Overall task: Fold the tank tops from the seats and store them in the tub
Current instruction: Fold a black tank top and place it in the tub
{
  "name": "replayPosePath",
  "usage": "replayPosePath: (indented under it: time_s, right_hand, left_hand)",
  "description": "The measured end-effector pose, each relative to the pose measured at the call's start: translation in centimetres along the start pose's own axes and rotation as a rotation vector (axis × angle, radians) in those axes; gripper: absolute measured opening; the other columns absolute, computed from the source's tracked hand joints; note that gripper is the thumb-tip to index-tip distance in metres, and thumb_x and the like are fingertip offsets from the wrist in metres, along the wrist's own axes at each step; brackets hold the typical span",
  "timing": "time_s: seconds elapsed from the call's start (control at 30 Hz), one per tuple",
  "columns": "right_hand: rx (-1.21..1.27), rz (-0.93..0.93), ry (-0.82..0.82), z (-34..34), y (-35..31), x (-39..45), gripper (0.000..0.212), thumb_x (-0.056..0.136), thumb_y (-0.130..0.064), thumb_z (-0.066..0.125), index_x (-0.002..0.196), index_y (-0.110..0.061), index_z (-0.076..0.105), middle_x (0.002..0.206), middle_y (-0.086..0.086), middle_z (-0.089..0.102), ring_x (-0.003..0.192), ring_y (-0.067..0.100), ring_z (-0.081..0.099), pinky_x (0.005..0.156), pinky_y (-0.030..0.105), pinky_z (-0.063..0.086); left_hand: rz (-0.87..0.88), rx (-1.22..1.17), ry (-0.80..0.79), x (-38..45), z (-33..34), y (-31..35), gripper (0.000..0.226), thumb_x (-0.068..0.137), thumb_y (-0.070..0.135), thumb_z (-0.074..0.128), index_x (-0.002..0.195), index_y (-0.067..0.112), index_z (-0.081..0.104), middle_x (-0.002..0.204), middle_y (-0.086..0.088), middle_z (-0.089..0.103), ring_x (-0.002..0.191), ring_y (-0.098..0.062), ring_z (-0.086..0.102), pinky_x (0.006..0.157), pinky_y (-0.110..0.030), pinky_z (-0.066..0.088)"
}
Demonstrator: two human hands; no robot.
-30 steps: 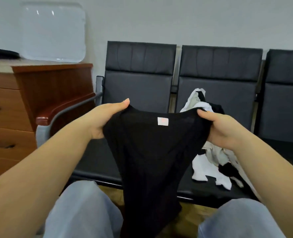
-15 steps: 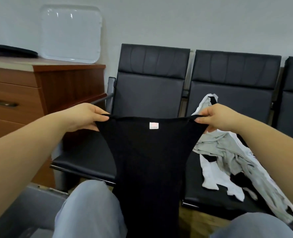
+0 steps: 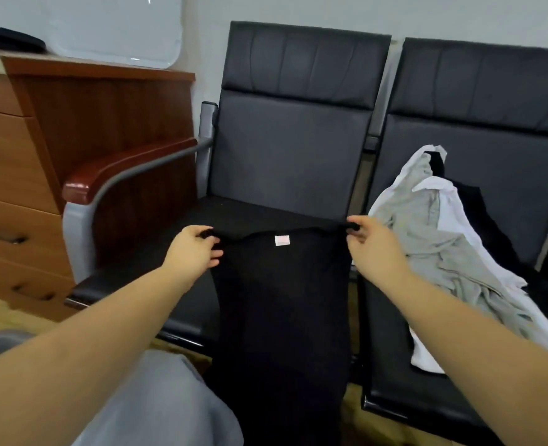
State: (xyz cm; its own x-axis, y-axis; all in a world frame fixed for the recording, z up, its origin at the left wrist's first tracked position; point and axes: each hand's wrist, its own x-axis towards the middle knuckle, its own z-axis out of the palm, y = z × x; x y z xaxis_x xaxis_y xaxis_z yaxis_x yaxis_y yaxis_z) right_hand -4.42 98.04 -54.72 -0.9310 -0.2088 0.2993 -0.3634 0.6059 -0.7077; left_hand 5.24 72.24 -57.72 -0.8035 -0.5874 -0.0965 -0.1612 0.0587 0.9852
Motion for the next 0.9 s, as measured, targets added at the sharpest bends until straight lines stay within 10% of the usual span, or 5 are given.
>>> replayPosePath:
  time_s: [0.13,0.37,0.9]
  right_hand:
    - [-0.298,-0.028,-0.264,5.7,3.1,-1.3,0.073,0.096,-0.017,0.053,0.155,-0.019,0.010,0.119,0.005,0.060,0.090,0.019,0.061,0.069,0.026,0.048]
    - [-0.444,-0.003,-0.286,12.6,5.1,0.0,0.074,0.101,-0.029,0.042,0.153,-0.012,-0.009,0.159,0.008,0.016,0.147,0.022,0.017,0.120,0.033,0.014]
    - [-0.471,-0.046,-0.213,18.2,7.5,12.5,0.068,0.101,-0.033,0.035,0.154,-0.016,-0.003,0.159,0.007,0.020,0.141,0.027,0.030,0.118,0.034,0.020]
  left_hand:
    - [-0.008,0.567,-0.301,1.4,1.7,-4.3,0.086,0.095,0.025,0.060,0.154,0.019,-0.002,0.156,-0.008,0.027,0.136,-0.025,0.039,0.109,-0.032,0.036]
    - [0.124,1.245,-0.380,3.9,4.1,-6.9,0.095,0.093,0.066,0.032,0.150,0.012,-0.022,0.162,-0.009,0.005,0.149,-0.025,0.007,0.121,-0.038,0.004]
    - [0.276,1.381,-0.341,19.3,5.8,-6.4,0.081,0.092,0.069,0.019,0.150,0.028,-0.020,0.162,-0.003,0.006,0.149,-0.020,0.005,0.121,-0.046,0.000]
